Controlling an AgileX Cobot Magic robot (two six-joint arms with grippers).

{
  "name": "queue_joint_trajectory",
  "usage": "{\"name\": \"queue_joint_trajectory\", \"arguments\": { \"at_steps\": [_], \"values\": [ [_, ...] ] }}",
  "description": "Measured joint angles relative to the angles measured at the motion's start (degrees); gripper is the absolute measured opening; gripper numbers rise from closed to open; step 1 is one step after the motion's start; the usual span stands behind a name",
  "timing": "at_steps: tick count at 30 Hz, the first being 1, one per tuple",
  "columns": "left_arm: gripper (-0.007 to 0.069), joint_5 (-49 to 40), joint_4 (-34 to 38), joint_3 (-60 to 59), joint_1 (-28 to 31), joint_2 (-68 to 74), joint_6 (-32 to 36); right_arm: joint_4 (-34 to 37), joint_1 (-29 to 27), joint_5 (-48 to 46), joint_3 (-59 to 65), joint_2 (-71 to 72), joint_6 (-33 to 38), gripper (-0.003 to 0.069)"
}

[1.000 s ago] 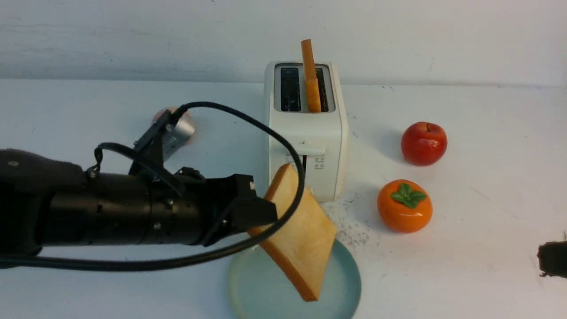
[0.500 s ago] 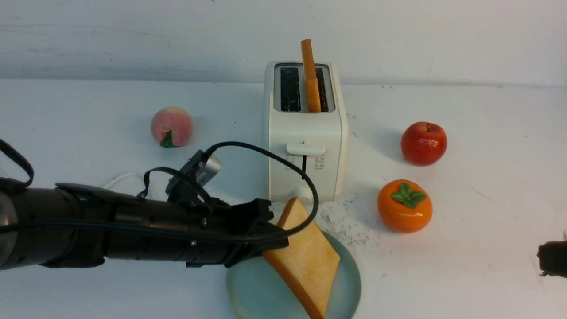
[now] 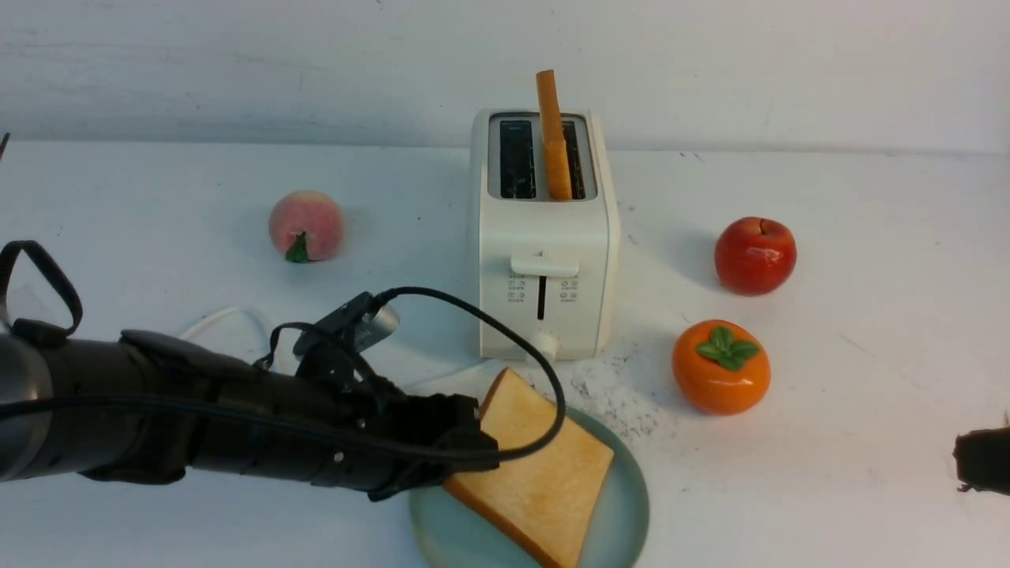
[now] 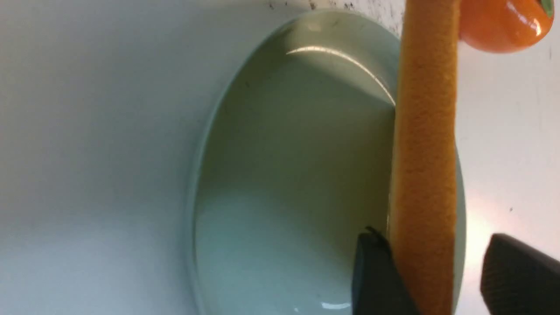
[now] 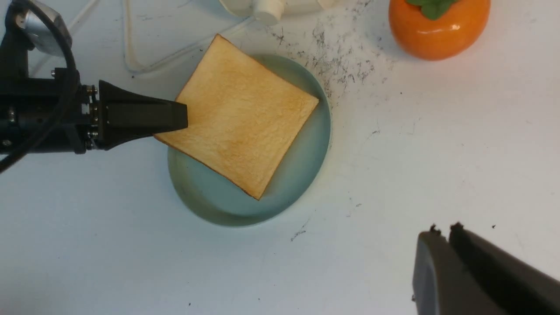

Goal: Take toasted bread from bread machine on white table place on plate.
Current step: 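Place the slice of bread on the plate with the left gripper, then grasp the toast slice in the toaster and pull it up out of the slot with the right gripper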

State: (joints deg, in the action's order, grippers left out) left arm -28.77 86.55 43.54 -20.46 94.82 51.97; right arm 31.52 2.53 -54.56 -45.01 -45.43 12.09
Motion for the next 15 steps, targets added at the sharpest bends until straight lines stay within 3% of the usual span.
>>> {"name": "queue_joint_trajectory", "arguments": {
  "at_steps": [6,12,15],
  "values": [
    [0.051,0.1,-9.4,0.0,0.0,-3.1,-0.1,0.2,0.0,-1.2,0.0,0.0,0.0,0.0048],
    [0.0528,2.9,-18.7,0.0,0.0,-8.9,-1.0,0.4,0.0,-2.0,0.0,0.0,0.0,0.005],
    [0.0504,4.2,-22.5,0.0,0.0,-12.2,-6.5,0.4,0.0,-1.5,0.0,0.0,0.1,0.005]
  ]
}}
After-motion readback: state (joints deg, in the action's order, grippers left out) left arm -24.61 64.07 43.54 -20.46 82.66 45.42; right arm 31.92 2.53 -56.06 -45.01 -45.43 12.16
